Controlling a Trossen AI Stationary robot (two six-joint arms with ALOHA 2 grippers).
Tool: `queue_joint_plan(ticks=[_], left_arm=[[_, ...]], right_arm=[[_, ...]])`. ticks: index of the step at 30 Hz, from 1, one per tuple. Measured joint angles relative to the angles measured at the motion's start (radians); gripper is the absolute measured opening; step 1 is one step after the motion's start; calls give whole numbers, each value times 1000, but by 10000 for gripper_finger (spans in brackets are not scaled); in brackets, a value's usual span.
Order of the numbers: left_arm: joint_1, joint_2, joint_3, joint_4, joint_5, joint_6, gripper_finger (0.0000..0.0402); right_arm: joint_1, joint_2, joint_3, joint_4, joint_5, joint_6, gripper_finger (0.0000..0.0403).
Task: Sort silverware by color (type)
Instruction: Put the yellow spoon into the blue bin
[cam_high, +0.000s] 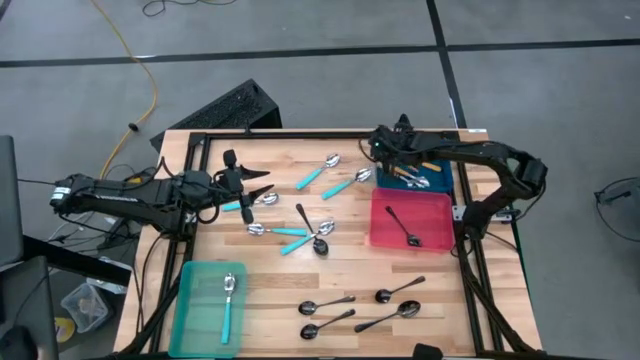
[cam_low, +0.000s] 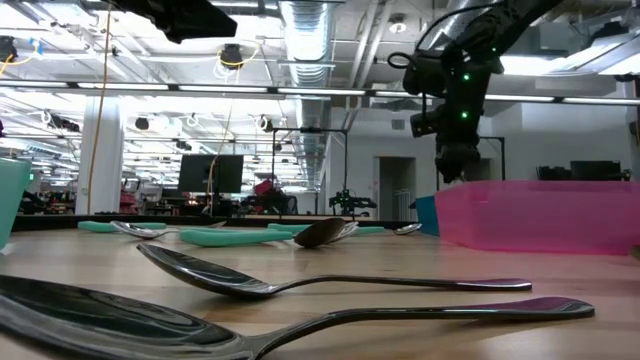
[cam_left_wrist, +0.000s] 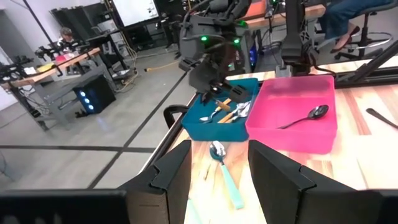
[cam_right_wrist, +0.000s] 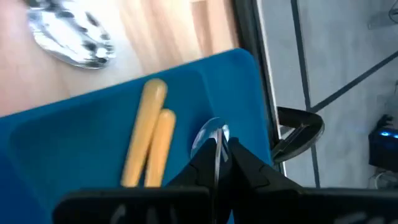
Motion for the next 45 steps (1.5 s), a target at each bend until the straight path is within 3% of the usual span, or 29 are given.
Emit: queue_joint_plan(ticks=[14, 22, 37, 45], left_arm=[[0, 0, 0, 0, 22, -1, 146], [0, 0, 0, -9, 22, -1, 146], [0, 0, 0, -12, 15, 4, 146], [0, 0, 0, -9, 14, 4, 146]], right_arm=[[-37, 5, -31, 110, -210, -4, 35], [-64, 5, -31, 120, -212, 19, 43], [-113, 7, -34, 28, -114, -56, 38], [-117, 7, -127, 97, -104, -80, 38]])
